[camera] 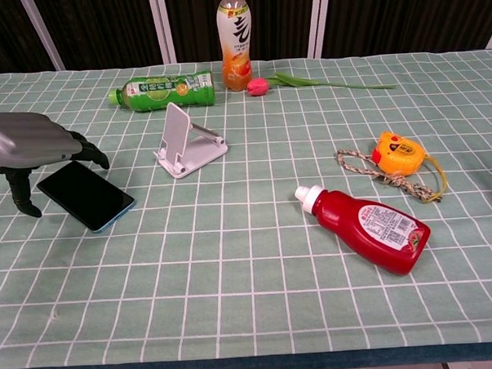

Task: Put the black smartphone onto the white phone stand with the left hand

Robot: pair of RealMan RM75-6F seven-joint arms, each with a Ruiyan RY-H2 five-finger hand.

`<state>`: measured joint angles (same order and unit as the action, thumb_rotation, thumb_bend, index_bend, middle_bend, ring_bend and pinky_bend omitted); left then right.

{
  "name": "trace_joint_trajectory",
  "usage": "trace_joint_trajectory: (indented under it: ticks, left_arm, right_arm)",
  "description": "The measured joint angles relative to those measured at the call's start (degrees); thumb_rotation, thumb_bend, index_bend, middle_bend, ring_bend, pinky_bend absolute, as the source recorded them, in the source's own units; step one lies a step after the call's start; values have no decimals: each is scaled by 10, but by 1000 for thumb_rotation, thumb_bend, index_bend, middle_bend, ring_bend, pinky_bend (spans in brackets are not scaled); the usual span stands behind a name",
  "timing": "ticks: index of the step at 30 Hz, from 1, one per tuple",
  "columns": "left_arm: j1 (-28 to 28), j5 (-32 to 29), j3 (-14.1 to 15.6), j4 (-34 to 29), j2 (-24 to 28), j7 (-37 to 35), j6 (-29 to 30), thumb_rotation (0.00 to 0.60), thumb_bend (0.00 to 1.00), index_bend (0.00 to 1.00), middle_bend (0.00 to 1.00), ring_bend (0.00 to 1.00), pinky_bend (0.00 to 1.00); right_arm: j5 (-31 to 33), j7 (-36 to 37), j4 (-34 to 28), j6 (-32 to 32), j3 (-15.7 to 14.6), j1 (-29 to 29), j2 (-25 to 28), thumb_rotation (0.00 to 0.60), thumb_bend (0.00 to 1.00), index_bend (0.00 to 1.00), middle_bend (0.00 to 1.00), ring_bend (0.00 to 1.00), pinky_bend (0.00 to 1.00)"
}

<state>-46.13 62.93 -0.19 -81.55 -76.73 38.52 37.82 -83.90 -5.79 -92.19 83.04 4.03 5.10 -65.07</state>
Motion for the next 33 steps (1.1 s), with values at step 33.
trace_joint_trajectory:
  ticks: [33]
  left_arm:
    - [2,18,25,46,-55,-33,60,600,81,255,324,209,320]
  right_arm:
    - [-1,6,1,0,0,0,0,600,298,45,0,0,178]
